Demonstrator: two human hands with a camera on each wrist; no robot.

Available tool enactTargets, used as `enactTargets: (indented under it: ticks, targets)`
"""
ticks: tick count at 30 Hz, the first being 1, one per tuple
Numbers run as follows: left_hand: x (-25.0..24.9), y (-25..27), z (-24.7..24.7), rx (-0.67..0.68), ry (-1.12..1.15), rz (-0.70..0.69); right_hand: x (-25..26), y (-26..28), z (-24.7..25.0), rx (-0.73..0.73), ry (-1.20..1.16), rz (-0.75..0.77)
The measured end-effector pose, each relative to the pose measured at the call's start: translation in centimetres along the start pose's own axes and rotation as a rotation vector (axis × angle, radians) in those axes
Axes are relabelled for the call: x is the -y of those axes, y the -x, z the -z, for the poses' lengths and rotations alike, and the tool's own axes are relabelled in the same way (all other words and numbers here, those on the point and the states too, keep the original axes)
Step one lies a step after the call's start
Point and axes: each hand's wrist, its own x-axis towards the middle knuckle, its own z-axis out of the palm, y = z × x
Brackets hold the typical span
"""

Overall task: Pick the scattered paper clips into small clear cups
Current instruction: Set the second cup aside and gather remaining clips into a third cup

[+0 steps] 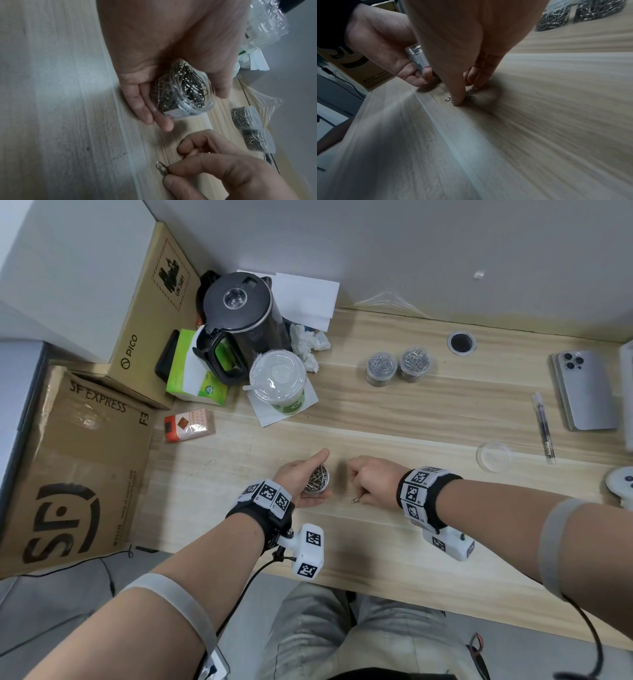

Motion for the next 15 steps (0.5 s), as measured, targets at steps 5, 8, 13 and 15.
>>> enactTargets:
  ticks: [5, 8, 13, 15]
  targets:
    - [0.2, 0.2, -0.2, -0.009, 0.011, 0.001, 0.4, -0.3, -0.5, -0.016, -0.002, -0.015]
    - [0.3, 0.2, -0.2, -0.010, 0.012, 0.007, 0.1, -0.3, -1.0, -0.036, -0.023, -0.017]
    - [0.4, 0.3, -0.3, -0.013, 0.005, 0.011, 0.6, 0.5, -1.1, 0.009, -0.022, -0.018]
    - [0.4, 0.2, -0.2, -0.010, 0.008, 0.013, 0.8, 0.7, -1.0, 0.003, -0.041, -0.012]
